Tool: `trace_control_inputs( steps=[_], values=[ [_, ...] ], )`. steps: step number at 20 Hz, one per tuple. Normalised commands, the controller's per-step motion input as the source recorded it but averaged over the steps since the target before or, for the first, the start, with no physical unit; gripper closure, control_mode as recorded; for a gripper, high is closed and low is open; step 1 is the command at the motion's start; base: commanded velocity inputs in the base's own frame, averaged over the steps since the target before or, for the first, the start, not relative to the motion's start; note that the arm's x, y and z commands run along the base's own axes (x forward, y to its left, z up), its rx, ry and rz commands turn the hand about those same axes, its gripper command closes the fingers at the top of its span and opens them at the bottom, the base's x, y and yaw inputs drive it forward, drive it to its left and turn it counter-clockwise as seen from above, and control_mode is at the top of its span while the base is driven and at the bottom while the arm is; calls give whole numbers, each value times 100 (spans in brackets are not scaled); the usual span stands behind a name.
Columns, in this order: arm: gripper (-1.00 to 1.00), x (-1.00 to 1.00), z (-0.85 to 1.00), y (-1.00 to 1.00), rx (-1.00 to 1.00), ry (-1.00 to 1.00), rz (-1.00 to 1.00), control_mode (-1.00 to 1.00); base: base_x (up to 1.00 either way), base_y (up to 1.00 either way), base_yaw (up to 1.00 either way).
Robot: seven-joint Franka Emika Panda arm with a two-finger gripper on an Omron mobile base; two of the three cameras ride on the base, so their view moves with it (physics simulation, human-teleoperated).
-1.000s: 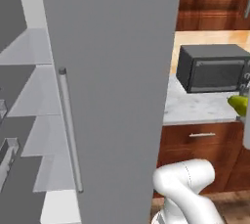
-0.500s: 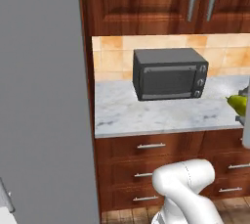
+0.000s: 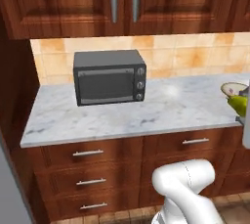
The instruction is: Take the steak, mango, and pear from the freezer and place them in the bowl on the counter.
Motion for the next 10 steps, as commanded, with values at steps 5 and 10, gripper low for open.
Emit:
trace_control_inputs(
  steps=[5,10],
  values=[
    [100,0,0,0,0,0,0,100,26,-100,-1],
    [100,0,0,0,0,0,0,100,43,-100,0]
  ],
)
